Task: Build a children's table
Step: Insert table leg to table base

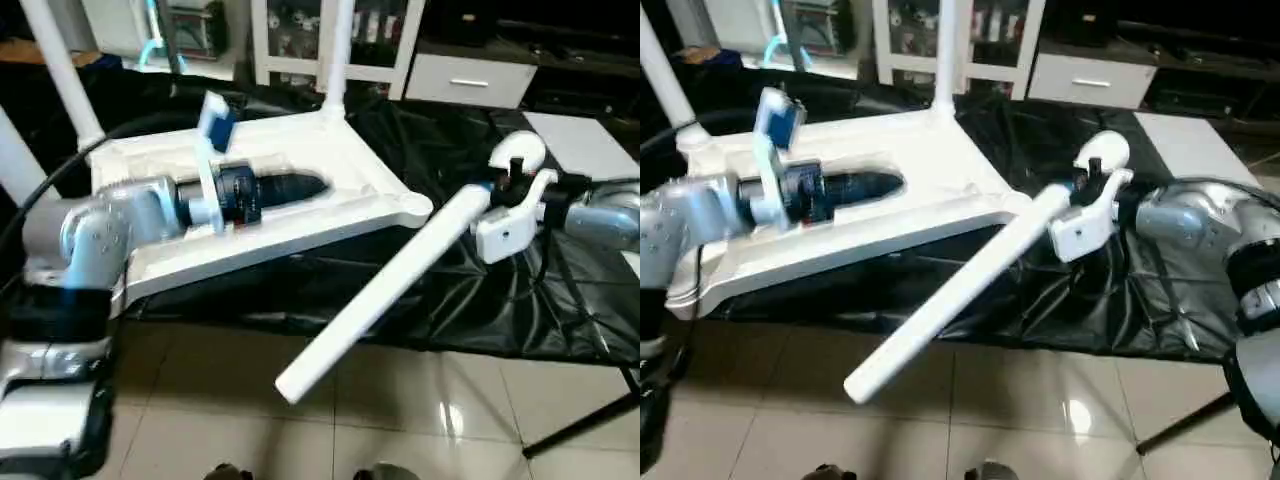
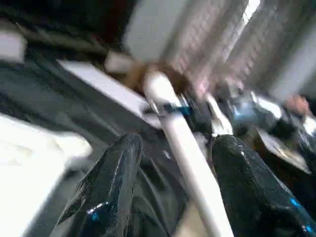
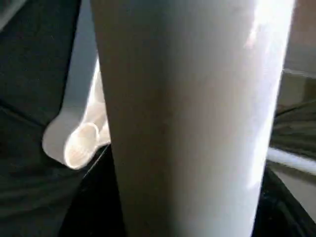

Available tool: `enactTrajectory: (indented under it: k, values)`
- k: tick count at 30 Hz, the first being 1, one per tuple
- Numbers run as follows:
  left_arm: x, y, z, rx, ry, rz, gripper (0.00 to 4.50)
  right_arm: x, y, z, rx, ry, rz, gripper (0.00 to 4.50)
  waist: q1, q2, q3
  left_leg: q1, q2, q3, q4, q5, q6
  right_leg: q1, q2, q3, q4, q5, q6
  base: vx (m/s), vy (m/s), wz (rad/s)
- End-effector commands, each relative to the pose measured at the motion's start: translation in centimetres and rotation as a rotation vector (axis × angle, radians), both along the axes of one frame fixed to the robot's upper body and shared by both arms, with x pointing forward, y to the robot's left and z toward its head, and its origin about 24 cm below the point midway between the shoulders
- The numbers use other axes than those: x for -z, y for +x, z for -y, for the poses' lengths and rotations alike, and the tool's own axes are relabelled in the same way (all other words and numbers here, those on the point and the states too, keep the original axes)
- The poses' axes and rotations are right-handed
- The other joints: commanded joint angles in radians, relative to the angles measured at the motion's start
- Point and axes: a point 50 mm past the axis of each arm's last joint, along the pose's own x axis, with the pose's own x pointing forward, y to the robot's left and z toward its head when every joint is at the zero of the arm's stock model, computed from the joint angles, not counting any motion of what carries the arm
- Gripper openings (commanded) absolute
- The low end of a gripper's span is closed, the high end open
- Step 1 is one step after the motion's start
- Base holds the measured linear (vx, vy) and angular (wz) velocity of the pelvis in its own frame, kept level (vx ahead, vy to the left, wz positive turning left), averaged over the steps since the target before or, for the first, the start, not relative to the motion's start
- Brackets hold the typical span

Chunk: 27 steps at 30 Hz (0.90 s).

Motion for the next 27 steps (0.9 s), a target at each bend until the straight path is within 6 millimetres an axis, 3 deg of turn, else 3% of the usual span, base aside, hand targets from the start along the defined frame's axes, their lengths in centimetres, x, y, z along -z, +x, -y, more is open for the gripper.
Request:
enactTrajectory:
  k: [1,2,3,4,5,6,7,8,9,10,11,12,13,14,15,16,17,18,19,21,22,24,25,27]
  values:
    - [0.0,1.5,-0.1,-0.203,0.061,0.06,2.61,-0.4,-0.1,1.3,0.092,0.201,-0.076,1.86,-0.001,-0.01,-0.09,0.018,-0.006,0.013,-0.06,-0.337,0.059,0.054,-0.004,0.01,-0.071,-0.24,-0.213,0.0,0.0,0.0]
    - [0.0,1.5,-0.1,-0.214,0.063,0.061,2.61,-0.4,-0.1,1.3,0.096,0.217,-0.086,1.86,-0.001,-0.01,-0.09,0.018,-0.006,0.013,-0.06,-0.337,0.059,0.054,-0.004,0.01,-0.071,-0.24,-0.213,0.0,0.0,0.0]
    - [1.1,2.3,-0.1,-0.368,0.129,0.08,2.61,-0.1,-1.3,2.2,0.129,0.469,-0.227,1.86,0.0,-0.024,-0.087,0.023,-0.004,0.019,-0.062,-0.351,0.113,0.058,0.004,0.008,-0.08,-0.219,-0.209,0.0,0.0,0.0]
    - [1.5,2.5,-0.2,-0.42,0.164,0.089,2.61,0.0,-2.0,2.5,0.12,0.574,-0.288,1.86,0.01,-0.018,-0.088,0.022,0.001,0.013,-0.065,-0.325,0.138,0.062,-0.001,0.011,-0.074,-0.179,-0.215,0.0,0.0,0.0]
    - [1.5,2.5,-0.2,-0.42,0.164,0.089,2.61,0.0,-2.0,2.5,0.12,0.574,-0.288,1.85,0.015,-0.019,-0.091,0.017,0.005,0.009,-0.069,-0.3,0.144,0.069,-0.005,0.01,-0.074,-0.155,-0.215,0.0,0.0,0.0]
    - [2.3,2.7,-0.6,-0.488,0.18,0.074,2.61,0.2,-3.3,3.0,0.116,0.694,-0.33,1.85,0.021,-0.009,-0.096,0.012,0.003,0.006,-0.067,-0.244,0.146,0.071,-0.005,0.01,-0.066,-0.105,-0.235,0.0,0.0,0.0]
    - [3.0,2.8,-1.0,-0.544,0.185,0.059,2.61,0.3,-4.8,3.5,0.12,0.811,-0.358,1.85,0.039,-0.012,-0.093,0.021,0.011,0.005,-0.068,-0.215,0.153,0.072,-0.011,0.02,-0.068,-0.043,-0.243,0.0,0.0,0.0]
    - [3.0,2.8,-1.0,-0.544,0.185,0.059,2.61,0.3,-4.8,3.5,0.12,0.811,-0.358,1.85,0.039,-0.012,-0.093,0.021,0.011,0.005,-0.068,-0.215,0.153,0.072,-0.011,0.02,-0.068,-0.043,-0.243,0.0,0.0,0.0]
    - [3.5,2.9,-1.4,-0.588,0.196,0.04,2.61,0.4,-5.9,3.8,0.124,0.902,-0.373,1.84,0.035,-0.016,-0.098,0.009,0.006,0.006,-0.07,-0.197,0.153,0.073,-0.011,0.013,-0.064,-0.045,-0.255,0.0,0.0,0.0]
    - [3.7,3.0,-1.5,-0.603,0.203,0.035,2.61,0.4,-6.2,3.9,0.123,0.926,-0.379,1.84,0.045,-0.006,-0.097,0.022,0.009,0.009,-0.07,-0.226,0.14,0.065,-0.014,0.015,-0.076,-0.094,-0.253,0.0,0.0,0.0]
    - [4.1,3.1,-1.7,-0.633,0.205,0.023,2.61,0.4,-6.9,4.1,0.123,0.998,-0.384,1.84,0.039,0.005,-0.09,0.015,0.005,0.006,-0.076,-0.271,0.117,0.066,-0.013,0.01,-0.08,-0.174,-0.244,0.0,0.0,0.0]
    - [4.4,3.3,-2.0,-0.662,0.218,0.008,2.61,0.2,-7.4,4.1,0.132,1.094,-0.374,1.84,0.044,0.019,-0.089,0.024,0.006,0.006,-0.078,-0.299,0.103,0.061,-0.015,0.012,-0.089,-0.211,-0.233,0.0,0.0,0.0]
    - [4.6,3.4,-2.1,-0.684,0.226,0.002,2.61,0.0,-7.6,4.2,0.133,1.159,-0.381,1.84,0.04,0.005,-0.088,0.029,0.007,0.005,-0.08,-0.346,0.083,0.056,-0.012,0.011,-0.094,-0.266,-0.212,0.0,0.0,0.0]
    - [4.9,3.4,-2.0,-0.704,0.233,-0.005,2.61,-0.4,-7.5,4.4,0.167,1.302,-0.366,1.84,0.039,0.017,-0.083,0.024,0.0,0.003,-0.085,-0.363,0.066,0.06,-0.009,0.009,-0.098,-0.318,-0.184,0.0,0.0,0.0]
    - [5.0,3.4,-2.0,-0.72,0.239,-0.007,2.61,-0.7,-7.5,4.5,0.188,1.397,-0.371,1.84,0.034,0.015,-0.084,0.027,0.0,0.0,-0.086,-0.386,0.052,0.054,-0.011,0.006,-0.103,-0.362,-0.162,0.0,0.0,0.0]
    - [5.0,3.3,-1.8,-0.725,0.245,-0.002,2.61,-0.8,-7.3,4.4,0.201,1.438,-0.374,1.84,0.032,0.012,-0.085,0.025,-0.001,-0.002,-0.088,-0.39,0.045,0.056,-0.009,0.004,-0.107,-0.377,-0.152,0.0,0.0,0.0]
    - [4.9,2.8,-1.0,-0.735,0.255,0.025,2.61,-1.0,-6.5,3.8,0.28,1.666,-0.426,1.84,0.029,0.028,-0.082,0.032,-0.001,-0.006,-0.091,-0.397,0.022,0.052,-0.007,0.003,-0.111,-0.374,-0.137,0.0,0.0,0.0]
    - [4.8,2.7,-0.8,-0.736,0.254,0.03,2.61,-1.1,-6.5,3.6,0.291,1.697,-0.446,1.84,0.029,0.028,-0.082,0.032,-0.001,-0.006,-0.091,-0.397,0.022,0.052,-0.007,0.003,-0.111,-0.374,-0.137,0.0,0.0,0.0]
    - [4.4,2.1,0.3,-0.72,0.245,0.093,2.61,-1.0,-6.2,2.4,0.361,1.83,-0.587,1.84,0.026,0.03,-0.083,0.033,-0.003,-0.01,-0.094,-0.404,0.013,0.057,-0.007,-0.004,-0.115,-0.396,-0.112,0.0,0.0,0.0]
    - [4.1,1.5,1.0,-0.7,0.205,0.115,2.61,-1.4,-5.8,1.6,0.369,1.945,-0.648,1.84,0.026,0.032,-0.084,0.044,-0.009,-0.003,-0.085,-0.427,0.011,0.042,-0.009,-0.005,-0.127,-0.464,-0.084,0.0,0.0,0.0]
    - [4.1,1.5,1.0,-0.7,0.205,0.115,2.61,-1.4,-5.8,1.6,0.369,1.945,-0.648,1.84,0.024,0.033,-0.084,0.043,-0.011,-0.003,-0.084,-0.433,0.01,0.041,-0.009,-0.008,-0.13,-0.49,-0.073,0.0,0.0,0.0]
    - [4.1,0.9,2.3,-0.671,0.161,0.122,2.61,-2.6,-5.6,0.2,0.293,2.097,-0.807,1.84,0.02,0.035,-0.086,0.042,-0.014,-0.003,-0.081,-0.435,0.007,0.039,-0.01,-0.013,-0.141,-0.538,-0.037,0.0,0.0,0.0]
    - [4.1,0.8,2.6,-0.675,0.171,0.135,2.61,-2.8,-5.5,0.0,0.274,2.107,-0.836,1.84,0.015,0.035,-0.088,0.033,-0.013,-0.007,-0.083,-0.426,0.01,0.043,-0.009,-0.02,-0.144,-0.546,-0.011,0.0,0.0,0.0]
    - [4.2,0.8,3.0,-0.676,0.179,0.138,2.61,-2.9,-5.5,-0.3,0.276,2.095,-0.875,1.84,0.016,0.039,-0.09,0.035,-0.01,-0.007,-0.085,-0.427,0.011,0.041,-0.01,-0.022,-0.146,-0.54,-0.005,0.0,0.0,0.0]
